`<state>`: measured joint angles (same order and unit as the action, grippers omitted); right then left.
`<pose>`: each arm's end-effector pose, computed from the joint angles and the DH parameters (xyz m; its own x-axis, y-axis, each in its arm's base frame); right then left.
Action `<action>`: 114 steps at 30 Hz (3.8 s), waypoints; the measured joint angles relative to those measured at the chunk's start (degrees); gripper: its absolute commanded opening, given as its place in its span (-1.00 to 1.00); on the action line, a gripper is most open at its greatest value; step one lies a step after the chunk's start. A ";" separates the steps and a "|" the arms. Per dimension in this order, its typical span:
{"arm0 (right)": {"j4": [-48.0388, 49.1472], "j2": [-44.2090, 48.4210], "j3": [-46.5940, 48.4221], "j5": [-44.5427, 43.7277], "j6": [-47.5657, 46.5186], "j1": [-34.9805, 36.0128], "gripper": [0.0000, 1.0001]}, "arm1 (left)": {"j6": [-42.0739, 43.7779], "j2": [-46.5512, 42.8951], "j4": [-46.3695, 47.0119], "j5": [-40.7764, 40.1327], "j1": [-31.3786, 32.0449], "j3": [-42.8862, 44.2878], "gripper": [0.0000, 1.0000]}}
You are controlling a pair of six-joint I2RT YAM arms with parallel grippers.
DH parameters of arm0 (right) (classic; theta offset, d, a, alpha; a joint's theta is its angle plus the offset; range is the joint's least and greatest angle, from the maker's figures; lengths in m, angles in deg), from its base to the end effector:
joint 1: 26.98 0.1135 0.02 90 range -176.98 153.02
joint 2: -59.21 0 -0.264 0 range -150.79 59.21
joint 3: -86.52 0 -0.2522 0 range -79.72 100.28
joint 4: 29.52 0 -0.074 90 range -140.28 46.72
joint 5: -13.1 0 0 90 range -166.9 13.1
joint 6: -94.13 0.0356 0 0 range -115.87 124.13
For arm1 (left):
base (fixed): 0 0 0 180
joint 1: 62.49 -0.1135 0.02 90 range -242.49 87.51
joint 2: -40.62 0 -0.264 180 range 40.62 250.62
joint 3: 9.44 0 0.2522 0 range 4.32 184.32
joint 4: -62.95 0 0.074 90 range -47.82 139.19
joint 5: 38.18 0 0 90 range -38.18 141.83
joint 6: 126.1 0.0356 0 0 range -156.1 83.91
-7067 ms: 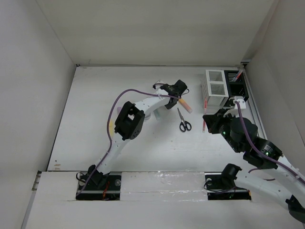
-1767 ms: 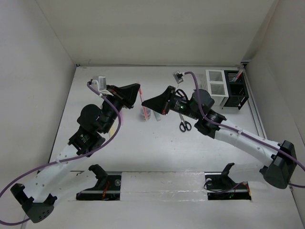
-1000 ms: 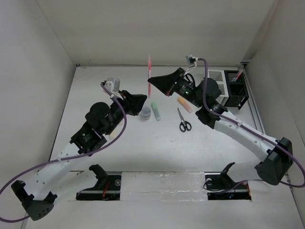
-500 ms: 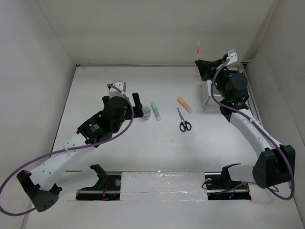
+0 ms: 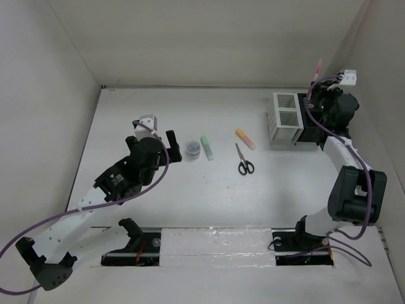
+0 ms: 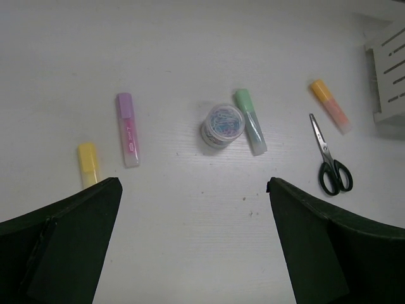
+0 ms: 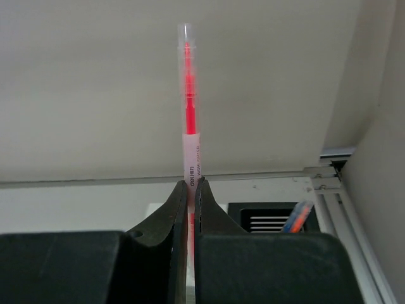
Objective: Sort the stationery into containers
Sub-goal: Place the pen in the storage box, then pick up the stationery from the center of the board.
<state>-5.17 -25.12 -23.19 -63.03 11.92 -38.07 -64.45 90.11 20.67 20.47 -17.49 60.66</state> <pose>0.3406 -0.0581 0.3345 0.1680 0.1012 -0.9806 -0.0681 0.9935 0.0908 0.1415 -0.1153 0.3644 -0.3542 -0.2193 -0.9091 0.1066 0.9563 -0.2722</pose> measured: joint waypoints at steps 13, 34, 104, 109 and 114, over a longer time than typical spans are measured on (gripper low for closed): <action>-0.44 -15.93 7.87 -0.63 4.17 -5.55 -1.00 | 0.07 -0.52 0.55 1.38 0.00 -0.74 1.00; -1.62 -25.05 14.27 0.33 5.97 -7.87 -1.00 | 0.98 0.55 1.75 3.30 0.00 -0.87 1.00; -50.38 4.24 12.22 -10.88 -1.99 30.14 1.00 | -6.78 12.22 -2.78 3.41 -21.94 3.63 1.00; -56.35 -3.52 17.20 -12.46 -3.65 32.02 1.00 | -8.72 9.99 -4.13 1.01 -21.86 3.69 1.00; -60.87 -15.23 24.39 -11.41 -4.57 29.99 1.00 | -8.57 7.61 -4.02 0.94 -21.86 3.67 1.00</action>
<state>-66.04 -40.36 1.21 -74.44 7.35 -8.08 -73.02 97.72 16.65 21.41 -39.35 64.33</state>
